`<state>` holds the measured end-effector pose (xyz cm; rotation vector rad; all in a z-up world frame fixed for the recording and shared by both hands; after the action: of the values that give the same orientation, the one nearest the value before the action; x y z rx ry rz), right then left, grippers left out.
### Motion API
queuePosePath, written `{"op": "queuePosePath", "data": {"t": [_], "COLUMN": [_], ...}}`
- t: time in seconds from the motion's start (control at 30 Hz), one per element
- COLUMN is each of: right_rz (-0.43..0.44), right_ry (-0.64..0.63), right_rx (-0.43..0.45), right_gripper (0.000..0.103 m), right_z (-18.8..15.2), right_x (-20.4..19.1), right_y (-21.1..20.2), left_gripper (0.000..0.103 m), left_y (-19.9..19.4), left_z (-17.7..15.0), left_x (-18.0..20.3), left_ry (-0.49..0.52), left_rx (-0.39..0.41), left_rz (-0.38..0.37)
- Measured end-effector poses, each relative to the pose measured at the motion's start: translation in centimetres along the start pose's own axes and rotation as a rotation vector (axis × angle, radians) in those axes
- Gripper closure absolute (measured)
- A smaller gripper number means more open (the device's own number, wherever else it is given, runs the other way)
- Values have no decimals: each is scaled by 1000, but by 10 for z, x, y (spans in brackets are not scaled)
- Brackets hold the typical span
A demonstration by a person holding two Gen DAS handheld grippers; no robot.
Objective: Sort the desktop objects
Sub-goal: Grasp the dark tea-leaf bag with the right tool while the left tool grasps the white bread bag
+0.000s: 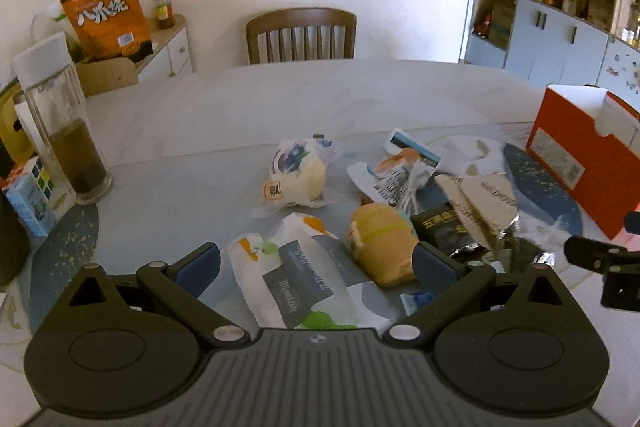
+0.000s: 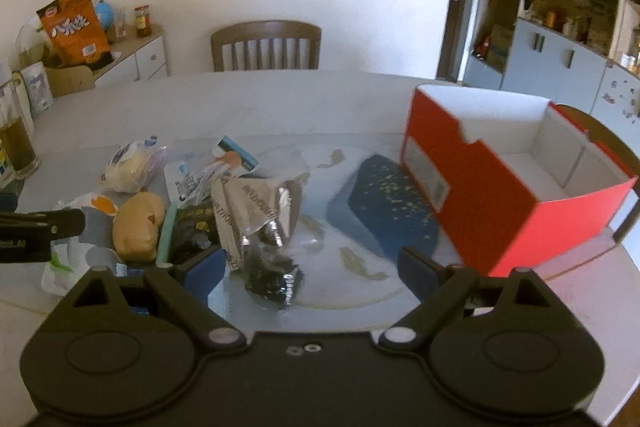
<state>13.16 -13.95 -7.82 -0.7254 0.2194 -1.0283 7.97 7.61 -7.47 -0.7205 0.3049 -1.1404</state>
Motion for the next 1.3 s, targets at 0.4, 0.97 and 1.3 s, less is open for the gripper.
{"op": "queuePosePath", "data": {"t": [0.4, 0.97, 1.3], "right_rz": [46, 47, 43], "right_ry": [-21, -17, 5], "right_rx": [-50, -123, -133], "right_gripper": [11, 32, 55], "right_z": [-2, -10, -10], "right_x": [-15, -26, -21], "right_y": [34, 62, 62], "left_gripper": [1, 2, 21], "left_y": [34, 62, 63], "left_z": [-12, -25, -24], "left_x": [-10, -16, -19], "left_ry": [-55, -89, -97], "left_rx": [-80, -155, -158], "left_rz": [53, 78, 85]}}
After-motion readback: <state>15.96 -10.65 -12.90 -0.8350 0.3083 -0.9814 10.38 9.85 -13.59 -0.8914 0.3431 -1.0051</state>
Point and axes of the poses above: each gripper's, at about its wrist camera, not at the fingertips, and y roughly the way its jaws point, x to its right, z to its top, the point moved 5 cm from there along y, roughly the way its jaws point, and after that the axes turned 11 degrees about -y, right-handed, at the moved point
